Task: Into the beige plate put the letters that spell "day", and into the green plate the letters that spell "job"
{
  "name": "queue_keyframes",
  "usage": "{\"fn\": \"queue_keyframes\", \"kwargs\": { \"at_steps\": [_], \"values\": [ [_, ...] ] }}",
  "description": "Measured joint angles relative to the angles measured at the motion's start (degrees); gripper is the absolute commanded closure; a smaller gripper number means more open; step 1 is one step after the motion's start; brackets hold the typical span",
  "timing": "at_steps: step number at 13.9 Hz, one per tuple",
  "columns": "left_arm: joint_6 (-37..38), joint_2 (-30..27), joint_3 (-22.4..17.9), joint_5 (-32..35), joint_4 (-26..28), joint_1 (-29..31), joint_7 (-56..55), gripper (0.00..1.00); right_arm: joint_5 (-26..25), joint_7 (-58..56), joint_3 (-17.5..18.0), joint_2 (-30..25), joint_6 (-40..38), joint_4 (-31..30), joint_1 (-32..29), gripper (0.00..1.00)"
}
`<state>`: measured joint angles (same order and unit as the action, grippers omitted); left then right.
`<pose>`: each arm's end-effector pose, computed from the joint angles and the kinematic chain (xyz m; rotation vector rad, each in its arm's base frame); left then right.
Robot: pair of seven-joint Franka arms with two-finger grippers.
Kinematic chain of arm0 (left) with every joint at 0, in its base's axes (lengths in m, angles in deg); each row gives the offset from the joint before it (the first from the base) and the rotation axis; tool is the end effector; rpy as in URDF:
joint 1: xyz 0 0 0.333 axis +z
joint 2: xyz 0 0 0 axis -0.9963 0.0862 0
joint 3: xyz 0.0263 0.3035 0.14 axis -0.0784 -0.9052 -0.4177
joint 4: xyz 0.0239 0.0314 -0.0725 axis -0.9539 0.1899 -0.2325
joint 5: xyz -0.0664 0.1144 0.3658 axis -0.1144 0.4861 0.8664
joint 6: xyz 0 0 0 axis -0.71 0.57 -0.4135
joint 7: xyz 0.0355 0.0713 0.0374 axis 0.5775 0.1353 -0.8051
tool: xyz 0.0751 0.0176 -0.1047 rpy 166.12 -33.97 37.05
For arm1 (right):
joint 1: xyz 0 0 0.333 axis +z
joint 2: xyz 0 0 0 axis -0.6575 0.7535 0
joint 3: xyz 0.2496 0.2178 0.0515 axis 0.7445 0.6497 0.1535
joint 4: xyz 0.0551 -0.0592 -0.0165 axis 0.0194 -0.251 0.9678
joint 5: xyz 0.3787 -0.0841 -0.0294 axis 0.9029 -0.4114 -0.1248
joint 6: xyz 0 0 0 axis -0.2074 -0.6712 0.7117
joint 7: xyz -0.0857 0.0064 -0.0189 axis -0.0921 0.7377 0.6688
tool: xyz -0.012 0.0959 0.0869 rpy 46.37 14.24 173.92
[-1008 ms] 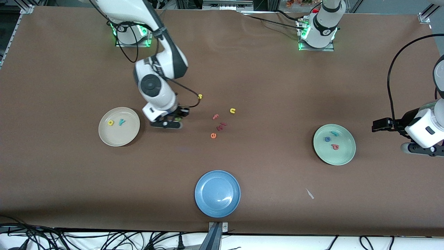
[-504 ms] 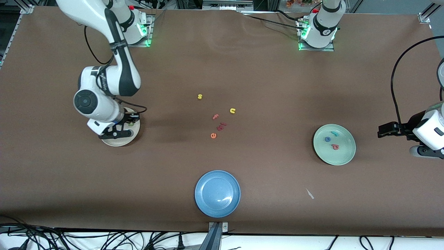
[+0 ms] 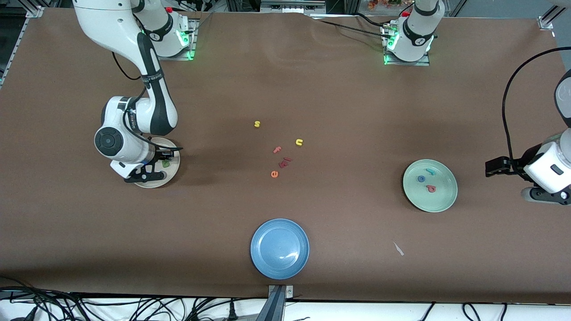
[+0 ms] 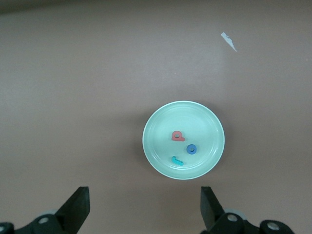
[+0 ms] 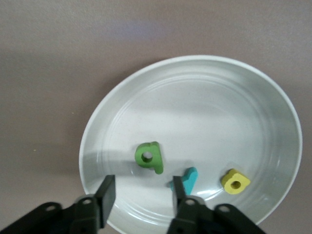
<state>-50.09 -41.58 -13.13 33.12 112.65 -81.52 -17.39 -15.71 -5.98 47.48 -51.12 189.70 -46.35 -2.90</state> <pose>0.6791 0.0358 0.4957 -3.0666 0.1575 0.0890 0.5828 0.0935 0.2141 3.0594 0.1847 -0.2849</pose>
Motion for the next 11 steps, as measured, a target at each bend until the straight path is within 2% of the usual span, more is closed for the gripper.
{"fn": "queue_keyframes", "kwargs": {
  "at_steps": [2,4,11],
  "values": [
    [0.0,0.0,0.0,0.0,0.0,-0.2,0.0,0.00,0.2,0.0,0.0,-1.2,-1.9,1.7,0.0,0.00],
    [-0.1,0.0,0.1,0.0,-0.3,-0.2,0.0,0.00,0.2,0.0,-0.3,-3.2,-7.5,5.7,0.1,0.00],
    [-0.1,-0.1,0.1,0.0,-1.0,-0.9,0.0,0.00,-1.7,-0.1,-4.4,-5.9,-35.4,28.0,0.1,0.00]
  ]
}}
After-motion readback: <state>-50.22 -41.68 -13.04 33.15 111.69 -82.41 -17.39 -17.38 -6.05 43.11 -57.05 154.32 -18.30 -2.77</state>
